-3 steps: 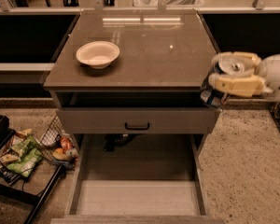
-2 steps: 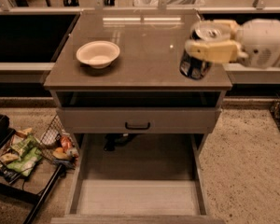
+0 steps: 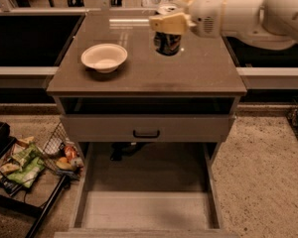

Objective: Pick pepsi can from middle drawer and place on counter

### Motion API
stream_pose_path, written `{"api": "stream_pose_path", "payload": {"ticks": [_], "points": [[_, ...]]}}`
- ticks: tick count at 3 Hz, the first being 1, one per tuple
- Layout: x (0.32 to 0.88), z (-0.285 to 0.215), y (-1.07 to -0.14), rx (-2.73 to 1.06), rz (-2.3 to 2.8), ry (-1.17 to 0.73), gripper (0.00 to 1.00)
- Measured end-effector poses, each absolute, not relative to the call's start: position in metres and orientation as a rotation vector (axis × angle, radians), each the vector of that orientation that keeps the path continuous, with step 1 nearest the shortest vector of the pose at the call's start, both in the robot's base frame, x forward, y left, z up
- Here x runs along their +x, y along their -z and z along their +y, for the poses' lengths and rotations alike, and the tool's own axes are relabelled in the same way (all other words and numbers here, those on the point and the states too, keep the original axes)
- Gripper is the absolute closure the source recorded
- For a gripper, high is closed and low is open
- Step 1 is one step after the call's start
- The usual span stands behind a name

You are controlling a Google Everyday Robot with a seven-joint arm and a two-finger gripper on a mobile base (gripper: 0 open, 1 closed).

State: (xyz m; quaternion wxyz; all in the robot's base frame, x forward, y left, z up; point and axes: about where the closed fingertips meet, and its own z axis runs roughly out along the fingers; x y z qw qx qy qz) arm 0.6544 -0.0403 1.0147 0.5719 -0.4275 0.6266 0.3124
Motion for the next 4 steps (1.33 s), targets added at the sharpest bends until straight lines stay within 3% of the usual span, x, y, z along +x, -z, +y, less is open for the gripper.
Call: {"api": "stream_pose_path", "payload": {"ticks": [1, 3, 4], "points": [[0.657, 0.008, -1.012, -1.065, 1.449, -0.775, 1.0], [0.673, 0.004, -1.017, -1.014, 1.454, -0.776, 1.0], [0.719, -0.007, -1.024, -0.901, 1.488, -0.747, 1.0]]}}
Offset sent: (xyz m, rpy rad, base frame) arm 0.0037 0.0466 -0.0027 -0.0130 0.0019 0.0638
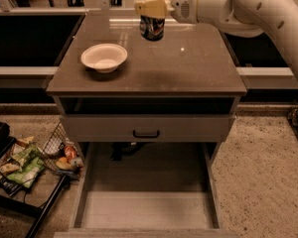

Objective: Pick pepsi can from middle drawer and place on counter

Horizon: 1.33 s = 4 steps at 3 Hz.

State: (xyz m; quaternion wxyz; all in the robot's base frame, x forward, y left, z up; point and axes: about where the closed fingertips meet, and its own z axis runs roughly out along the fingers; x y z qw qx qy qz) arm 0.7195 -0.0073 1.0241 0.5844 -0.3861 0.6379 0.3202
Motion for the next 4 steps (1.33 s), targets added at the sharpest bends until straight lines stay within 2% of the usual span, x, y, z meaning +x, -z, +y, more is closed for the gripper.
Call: {"api": "stream_pose_path", "payload": {"ticks": [2, 4], "points": [[0.831, -0.05, -1.03, -0.681, 1.543, -0.595, 1.0], [0.87, -0.094, -0.977, -0.595, 1.602, -0.437, 1.0]]}}
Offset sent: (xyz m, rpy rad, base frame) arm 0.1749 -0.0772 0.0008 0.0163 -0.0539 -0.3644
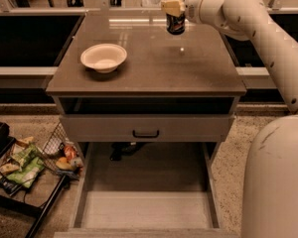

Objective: Pick pepsi can from middle drawer and place on counter

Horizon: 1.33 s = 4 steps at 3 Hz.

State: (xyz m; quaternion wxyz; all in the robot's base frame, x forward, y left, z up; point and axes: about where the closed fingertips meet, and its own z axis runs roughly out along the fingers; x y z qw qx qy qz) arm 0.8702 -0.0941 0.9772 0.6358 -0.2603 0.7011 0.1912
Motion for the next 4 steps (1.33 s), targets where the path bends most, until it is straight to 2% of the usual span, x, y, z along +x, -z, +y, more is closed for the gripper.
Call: {"api": "stream_pose_path", "payload": {"ticks": [2, 3, 4], "points": [[0.86, -0.108, -0.888, -0.467, 1.693, -0.468, 1.0], [0.86, -0.108, -0.896, -0.467, 1.693, -0.468, 0.82], [0.86, -0.108, -0.903, -0.467, 1.693, -0.468, 0.59]]}}
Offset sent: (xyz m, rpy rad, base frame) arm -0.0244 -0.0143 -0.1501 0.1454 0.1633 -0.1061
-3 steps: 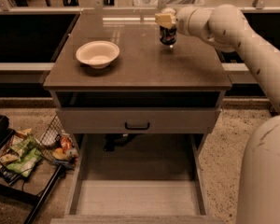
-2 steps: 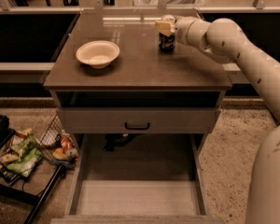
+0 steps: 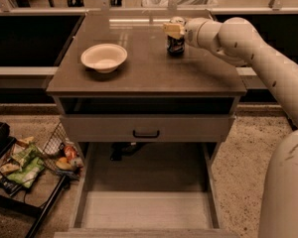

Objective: Pick pepsi can from middle drawer and place on counter

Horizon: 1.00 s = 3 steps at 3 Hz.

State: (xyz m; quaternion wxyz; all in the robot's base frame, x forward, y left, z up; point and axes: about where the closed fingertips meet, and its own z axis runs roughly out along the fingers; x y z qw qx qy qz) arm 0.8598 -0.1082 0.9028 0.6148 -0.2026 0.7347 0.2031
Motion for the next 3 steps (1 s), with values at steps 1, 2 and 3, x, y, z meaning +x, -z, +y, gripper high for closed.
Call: {"api": "stream_pose_path", "payload": {"ticks": [1, 2, 3], "points": [[0.8598, -0.1081, -0.9039, -0.467, 1.693, -0.468, 0.35], [0.8601, -0.105, -0.9029, -0.469, 1.693, -0.472, 0.12], [0.8604, -0.1028, -0.9021, -0.471, 1.694, -0.474, 0.0]]}}
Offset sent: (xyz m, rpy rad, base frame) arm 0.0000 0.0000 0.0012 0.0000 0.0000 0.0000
